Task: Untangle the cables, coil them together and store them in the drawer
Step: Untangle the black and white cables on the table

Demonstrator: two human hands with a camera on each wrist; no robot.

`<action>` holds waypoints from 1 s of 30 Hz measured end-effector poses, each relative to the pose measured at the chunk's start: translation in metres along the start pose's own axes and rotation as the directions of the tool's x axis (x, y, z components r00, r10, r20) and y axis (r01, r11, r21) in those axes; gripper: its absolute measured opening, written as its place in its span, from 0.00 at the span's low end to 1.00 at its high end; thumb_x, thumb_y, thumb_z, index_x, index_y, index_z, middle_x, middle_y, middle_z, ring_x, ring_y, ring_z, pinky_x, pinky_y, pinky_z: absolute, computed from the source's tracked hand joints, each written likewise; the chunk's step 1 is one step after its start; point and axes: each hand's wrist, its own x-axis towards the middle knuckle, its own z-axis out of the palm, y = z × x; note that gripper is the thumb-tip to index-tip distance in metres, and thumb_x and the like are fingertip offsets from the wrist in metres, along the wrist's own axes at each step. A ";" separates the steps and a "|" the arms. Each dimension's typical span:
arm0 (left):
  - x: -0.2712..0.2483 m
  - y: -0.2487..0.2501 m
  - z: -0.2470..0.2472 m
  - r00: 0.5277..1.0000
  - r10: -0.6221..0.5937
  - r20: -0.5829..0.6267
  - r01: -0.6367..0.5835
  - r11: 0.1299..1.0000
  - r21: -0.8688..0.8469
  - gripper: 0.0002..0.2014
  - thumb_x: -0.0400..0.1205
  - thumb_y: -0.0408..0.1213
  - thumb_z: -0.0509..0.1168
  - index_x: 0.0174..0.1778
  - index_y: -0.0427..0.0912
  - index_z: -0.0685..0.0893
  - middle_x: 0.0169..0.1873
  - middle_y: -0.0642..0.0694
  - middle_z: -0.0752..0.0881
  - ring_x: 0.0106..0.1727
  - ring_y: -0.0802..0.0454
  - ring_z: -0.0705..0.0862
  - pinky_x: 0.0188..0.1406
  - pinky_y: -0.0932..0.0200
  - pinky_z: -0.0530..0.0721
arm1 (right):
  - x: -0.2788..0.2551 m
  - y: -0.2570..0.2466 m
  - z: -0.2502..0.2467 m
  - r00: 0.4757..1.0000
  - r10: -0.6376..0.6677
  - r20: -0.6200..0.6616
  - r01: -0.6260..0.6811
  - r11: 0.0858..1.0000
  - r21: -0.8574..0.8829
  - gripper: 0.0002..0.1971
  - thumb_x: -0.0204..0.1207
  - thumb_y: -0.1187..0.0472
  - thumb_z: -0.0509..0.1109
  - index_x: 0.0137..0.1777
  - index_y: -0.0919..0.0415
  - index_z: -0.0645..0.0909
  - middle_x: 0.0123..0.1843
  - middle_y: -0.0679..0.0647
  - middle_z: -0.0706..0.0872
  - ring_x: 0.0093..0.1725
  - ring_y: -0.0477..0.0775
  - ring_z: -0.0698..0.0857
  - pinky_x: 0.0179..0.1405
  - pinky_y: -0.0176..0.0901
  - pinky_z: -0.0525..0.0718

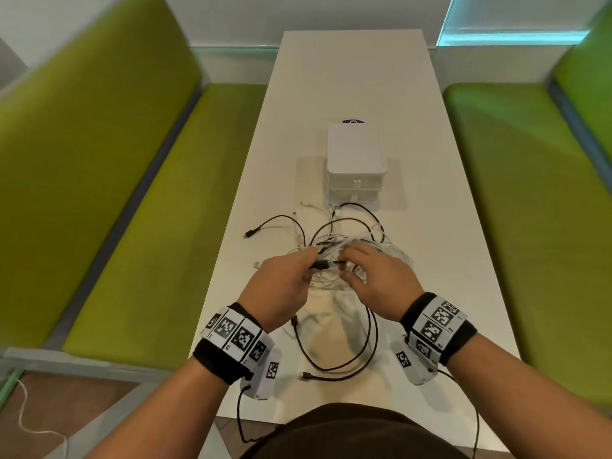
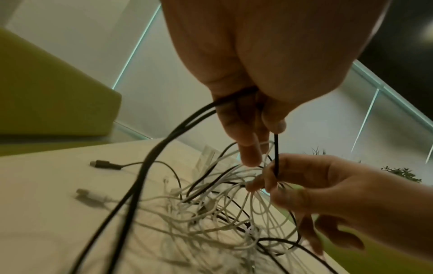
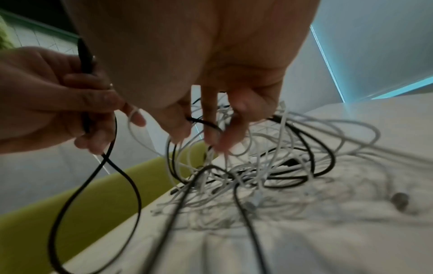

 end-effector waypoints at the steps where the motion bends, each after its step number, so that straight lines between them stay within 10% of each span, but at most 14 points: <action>1: -0.002 -0.002 0.000 0.999 0.013 -0.047 -0.013 1.000 0.000 0.09 0.82 0.29 0.58 0.53 0.42 0.81 0.41 0.46 0.89 0.41 0.41 0.87 0.41 0.41 0.85 | 0.002 -0.003 0.000 1.000 0.002 0.020 -0.001 1.000 -0.011 0.13 0.82 0.52 0.67 0.65 0.39 0.78 0.76 0.36 0.74 0.63 0.51 0.85 0.50 0.54 0.87; 6: -0.010 -0.013 -0.016 0.988 0.018 -0.150 -0.013 0.999 0.031 0.08 0.77 0.36 0.51 0.46 0.51 0.73 0.41 0.47 0.90 0.39 0.43 0.89 0.35 0.42 0.87 | 0.012 -0.010 -0.002 0.998 0.058 0.011 -0.056 0.991 -0.122 0.19 0.84 0.52 0.65 0.73 0.37 0.73 0.75 0.37 0.74 0.60 0.53 0.86 0.44 0.50 0.85; 12: -0.017 -0.025 -0.027 0.983 -0.146 -0.111 0.114 0.960 -0.255 0.10 0.82 0.27 0.62 0.37 0.45 0.76 0.34 0.56 0.90 0.29 0.56 0.88 0.31 0.54 0.86 | 0.018 0.007 -0.001 0.991 0.121 0.058 -0.114 0.986 -0.119 0.12 0.87 0.45 0.60 0.60 0.46 0.82 0.64 0.41 0.80 0.58 0.52 0.85 0.49 0.51 0.84; 18: -0.004 -0.058 -0.007 0.891 -0.447 0.080 0.420 0.878 0.228 0.04 0.81 0.39 0.57 0.46 0.47 0.77 0.40 0.44 0.87 0.35 0.41 0.85 0.34 0.44 0.87 | 0.013 0.003 -0.015 0.993 -0.031 -0.118 0.048 0.988 0.145 0.08 0.83 0.48 0.70 0.55 0.44 0.89 0.49 0.35 0.87 0.43 0.30 0.79 0.44 0.41 0.79; 23: 0.006 -0.018 0.005 0.999 -0.045 0.025 0.042 0.993 0.108 0.09 0.83 0.36 0.60 0.58 0.48 0.74 0.54 0.50 0.80 0.42 0.44 0.84 0.41 0.45 0.84 | 0.010 -0.005 -0.003 1.000 -0.021 -0.022 0.019 0.994 -0.107 0.11 0.84 0.44 0.64 0.57 0.41 0.87 0.47 0.42 0.87 0.49 0.49 0.86 0.38 0.45 0.77; 27: 0.011 0.001 0.019 0.994 -0.046 0.097 0.054 0.995 -0.080 0.04 0.86 0.39 0.62 0.56 0.46 0.77 0.43 0.51 0.87 0.44 0.48 0.85 0.44 0.47 0.84 | 0.008 -0.014 -0.010 0.981 -0.052 -0.184 0.098 0.963 0.250 0.08 0.84 0.50 0.66 0.57 0.41 0.87 0.50 0.37 0.89 0.48 0.36 0.84 0.46 0.37 0.80; 30: 0.011 0.003 0.006 1.000 -0.025 0.011 0.027 0.988 -0.153 0.07 0.86 0.34 0.60 0.44 0.50 0.73 0.35 0.54 0.88 0.39 0.54 0.86 0.39 0.51 0.83 | 0.005 -0.003 -0.016 0.994 -0.021 -0.106 0.030 0.996 0.084 0.07 0.81 0.45 0.68 0.56 0.41 0.83 0.52 0.35 0.88 0.48 0.37 0.85 0.45 0.44 0.82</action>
